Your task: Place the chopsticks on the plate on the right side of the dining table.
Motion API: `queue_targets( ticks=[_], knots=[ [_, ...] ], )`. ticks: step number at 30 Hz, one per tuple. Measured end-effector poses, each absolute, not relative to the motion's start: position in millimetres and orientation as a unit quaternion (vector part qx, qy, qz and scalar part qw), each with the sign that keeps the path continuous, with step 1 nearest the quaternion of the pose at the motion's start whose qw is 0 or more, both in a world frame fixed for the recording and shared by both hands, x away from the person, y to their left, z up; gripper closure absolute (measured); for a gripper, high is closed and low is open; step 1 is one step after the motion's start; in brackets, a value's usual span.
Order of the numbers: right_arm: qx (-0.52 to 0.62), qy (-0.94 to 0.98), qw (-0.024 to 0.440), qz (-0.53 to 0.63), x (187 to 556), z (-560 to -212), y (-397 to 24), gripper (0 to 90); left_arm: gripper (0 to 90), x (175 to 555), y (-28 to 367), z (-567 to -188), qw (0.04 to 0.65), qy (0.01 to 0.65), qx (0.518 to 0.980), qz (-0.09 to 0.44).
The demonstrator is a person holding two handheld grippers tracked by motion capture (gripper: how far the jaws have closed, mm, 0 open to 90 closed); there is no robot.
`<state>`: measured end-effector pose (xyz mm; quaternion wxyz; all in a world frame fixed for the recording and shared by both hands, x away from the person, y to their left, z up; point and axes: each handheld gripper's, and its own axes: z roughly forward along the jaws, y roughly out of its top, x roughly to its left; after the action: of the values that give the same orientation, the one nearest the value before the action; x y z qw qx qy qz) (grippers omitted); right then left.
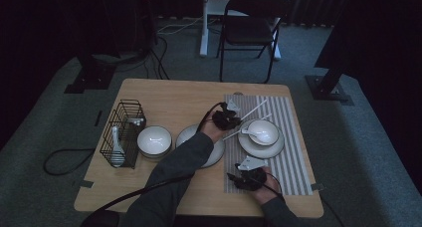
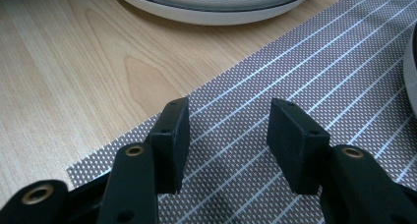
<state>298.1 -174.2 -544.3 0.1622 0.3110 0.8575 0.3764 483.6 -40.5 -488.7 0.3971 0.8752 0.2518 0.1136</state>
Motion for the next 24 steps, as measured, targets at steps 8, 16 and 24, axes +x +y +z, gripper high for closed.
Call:
queue_targets(
  ticks=[8, 16, 24],
  knots=[
    [0.31, 0.858, 0.163, 0.376, 298, -544, -174, 50.5, 85.8, 485, -49, -495, 0.379, 0.252, 0.884, 0.106],
    [0.31, 0.858, 0.163, 0.376, 298, -544, -174, 50.4, 85.7, 487, -55, -499, 0.358, 0.255, 0.892, 0.105],
    [0.31, 0.858, 0.163, 0.376, 298, -544, -174, 50.4, 85.7, 488, -58, -501, 0.352, 0.257, 0.894, 0.104]
  ],
)
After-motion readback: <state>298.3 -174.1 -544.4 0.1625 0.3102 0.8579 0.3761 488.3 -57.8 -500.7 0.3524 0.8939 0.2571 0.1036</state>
